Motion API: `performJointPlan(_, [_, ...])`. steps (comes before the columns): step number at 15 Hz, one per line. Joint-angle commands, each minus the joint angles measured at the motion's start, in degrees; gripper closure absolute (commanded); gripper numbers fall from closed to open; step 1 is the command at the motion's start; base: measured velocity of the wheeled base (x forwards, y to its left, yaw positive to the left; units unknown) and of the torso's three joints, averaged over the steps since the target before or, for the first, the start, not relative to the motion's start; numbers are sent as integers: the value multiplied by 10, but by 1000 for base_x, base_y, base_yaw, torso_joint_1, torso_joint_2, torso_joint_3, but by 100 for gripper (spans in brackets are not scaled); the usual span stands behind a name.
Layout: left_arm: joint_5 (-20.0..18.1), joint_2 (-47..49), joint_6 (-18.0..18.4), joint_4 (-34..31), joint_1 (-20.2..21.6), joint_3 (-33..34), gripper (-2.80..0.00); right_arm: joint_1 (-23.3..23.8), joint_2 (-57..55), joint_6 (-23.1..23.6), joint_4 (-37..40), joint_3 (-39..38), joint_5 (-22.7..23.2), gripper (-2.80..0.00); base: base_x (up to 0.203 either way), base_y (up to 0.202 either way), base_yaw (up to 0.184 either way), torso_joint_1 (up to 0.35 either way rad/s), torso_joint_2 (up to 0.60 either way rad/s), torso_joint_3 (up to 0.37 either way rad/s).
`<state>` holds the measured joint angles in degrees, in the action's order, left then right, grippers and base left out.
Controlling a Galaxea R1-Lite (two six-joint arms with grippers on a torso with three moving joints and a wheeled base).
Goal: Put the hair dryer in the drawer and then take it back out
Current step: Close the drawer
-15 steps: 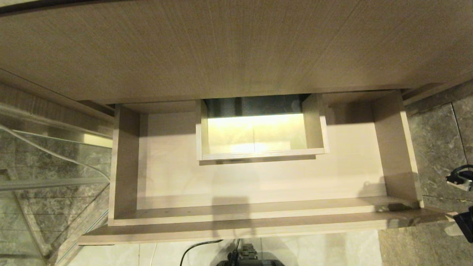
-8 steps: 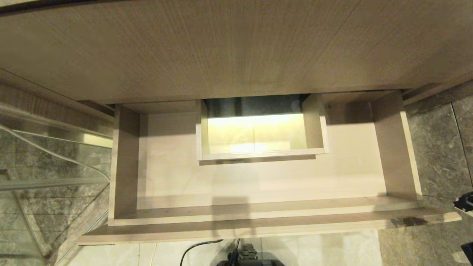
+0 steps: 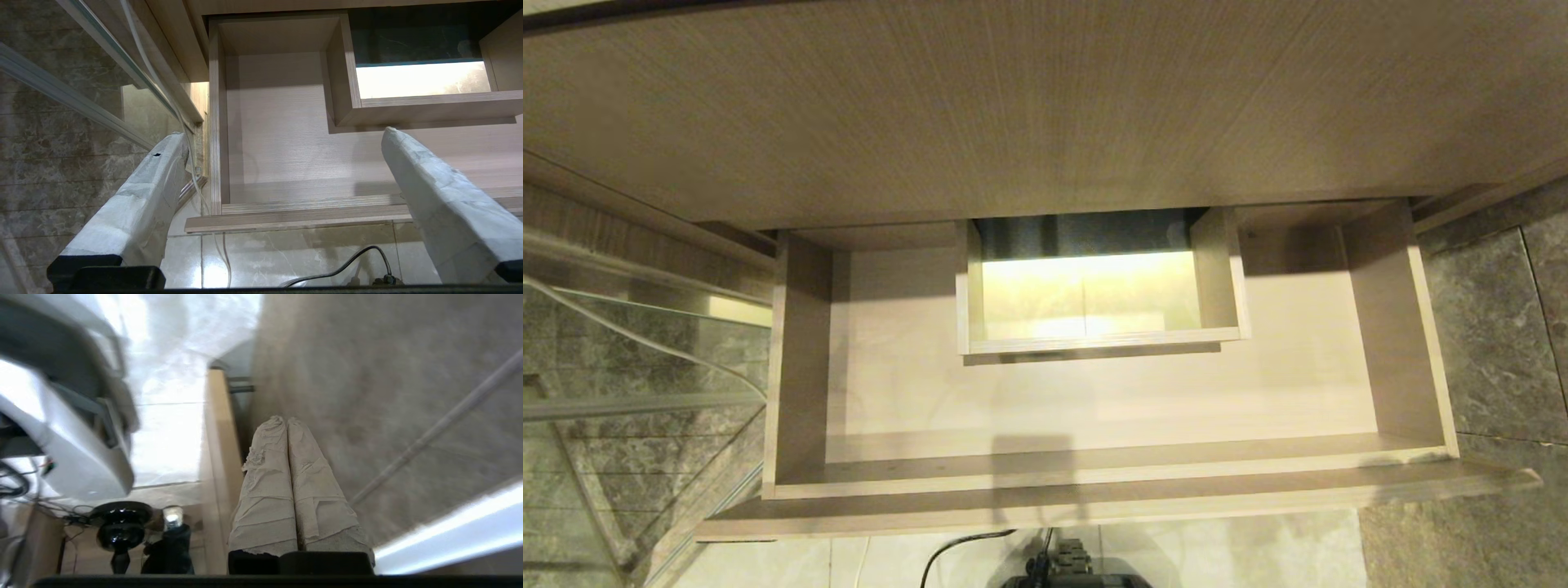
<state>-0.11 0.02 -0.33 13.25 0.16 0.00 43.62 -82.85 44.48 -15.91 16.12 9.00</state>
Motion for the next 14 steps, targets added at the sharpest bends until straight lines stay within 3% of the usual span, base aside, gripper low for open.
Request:
performJointPlan(1, [0,0,-1,2,0,23,-280,15,-26,3,-17,-15,-37,0,0,0,0,0,0,0])
performJointPlan(5, [0,0,-1,1,0,23,-280,23,-83,-21,-48,-23,-55,0,0,0,0,0,0,0])
performJointPlan(11, [0,0,-1,1,0,23,-280,21,-199,-80,-105,56,4,0,0,0,0,0,0,0])
performJointPlan(14, [0,0,-1,1,0,23,-280,22,-248,-98,-124,111,13,0,0,0,0,0,0,0])
